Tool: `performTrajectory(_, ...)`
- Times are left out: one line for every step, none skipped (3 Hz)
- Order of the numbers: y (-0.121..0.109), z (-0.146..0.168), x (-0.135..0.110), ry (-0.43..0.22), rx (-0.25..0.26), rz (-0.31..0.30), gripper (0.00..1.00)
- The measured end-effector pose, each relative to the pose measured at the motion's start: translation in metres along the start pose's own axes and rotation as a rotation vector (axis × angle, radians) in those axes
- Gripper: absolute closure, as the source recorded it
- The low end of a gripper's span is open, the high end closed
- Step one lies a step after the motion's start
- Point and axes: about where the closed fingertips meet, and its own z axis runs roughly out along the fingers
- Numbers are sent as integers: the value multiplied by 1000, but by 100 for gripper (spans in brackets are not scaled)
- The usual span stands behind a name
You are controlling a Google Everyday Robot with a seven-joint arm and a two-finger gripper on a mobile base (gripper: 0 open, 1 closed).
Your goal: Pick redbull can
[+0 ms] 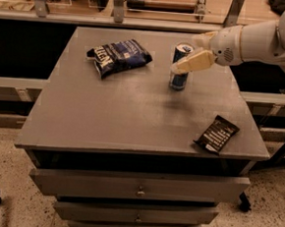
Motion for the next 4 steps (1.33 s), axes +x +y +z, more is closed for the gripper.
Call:
performTrajectory(1,3,0,0,-5,0,41)
performTrajectory(2,5,-1,0,-10,-1,65)
performTrajectory(-1,-3,-26,-4,25,1,88)
performTrajectory(6,-24,-81,-65,51,-36,100)
